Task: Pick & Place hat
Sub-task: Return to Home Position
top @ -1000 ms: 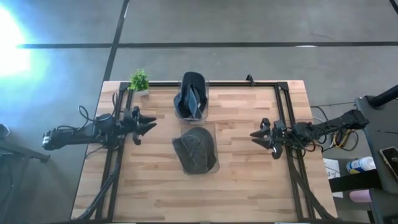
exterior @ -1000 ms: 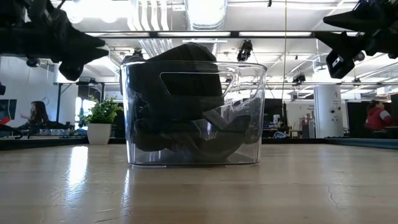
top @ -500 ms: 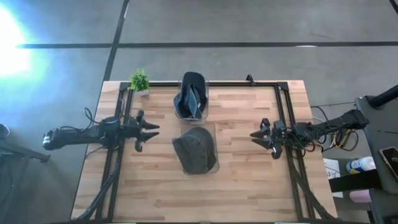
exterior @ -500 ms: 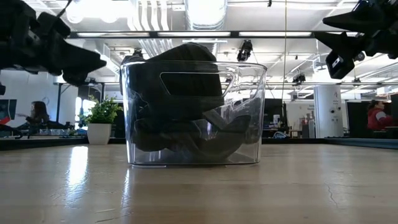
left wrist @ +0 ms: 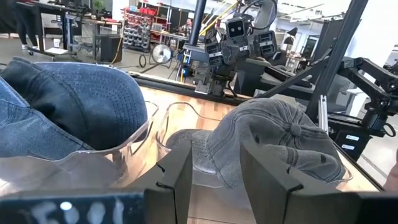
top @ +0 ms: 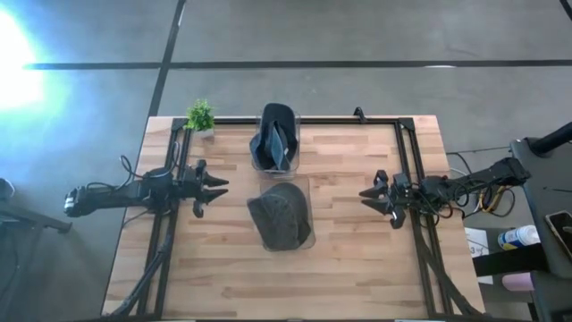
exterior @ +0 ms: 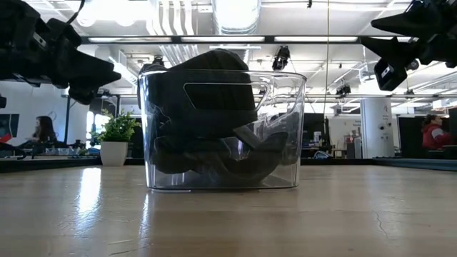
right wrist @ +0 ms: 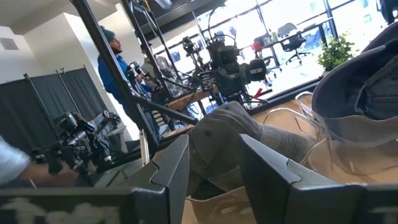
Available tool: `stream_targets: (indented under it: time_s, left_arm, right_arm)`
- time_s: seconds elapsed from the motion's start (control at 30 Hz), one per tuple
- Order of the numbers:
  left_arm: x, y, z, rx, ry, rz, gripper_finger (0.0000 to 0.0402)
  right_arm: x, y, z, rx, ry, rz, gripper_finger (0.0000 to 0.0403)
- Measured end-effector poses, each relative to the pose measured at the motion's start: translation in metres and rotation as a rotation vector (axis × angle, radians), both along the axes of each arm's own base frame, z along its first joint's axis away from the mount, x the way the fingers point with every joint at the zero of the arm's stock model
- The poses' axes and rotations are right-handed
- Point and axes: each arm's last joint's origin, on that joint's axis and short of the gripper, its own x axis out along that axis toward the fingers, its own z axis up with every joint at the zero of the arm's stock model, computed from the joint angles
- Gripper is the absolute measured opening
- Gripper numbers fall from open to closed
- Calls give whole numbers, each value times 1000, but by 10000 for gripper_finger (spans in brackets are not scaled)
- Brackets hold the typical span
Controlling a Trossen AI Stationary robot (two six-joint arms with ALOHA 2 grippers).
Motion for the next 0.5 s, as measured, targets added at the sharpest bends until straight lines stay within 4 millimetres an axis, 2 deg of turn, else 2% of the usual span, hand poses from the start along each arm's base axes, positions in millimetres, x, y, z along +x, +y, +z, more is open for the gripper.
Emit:
stream_targets:
  time_s: [0.5]
  left_arm:
    - [0,0,0,-1,1,1,128]
  right_arm:
    - [0,0,0,0,0,0,125]
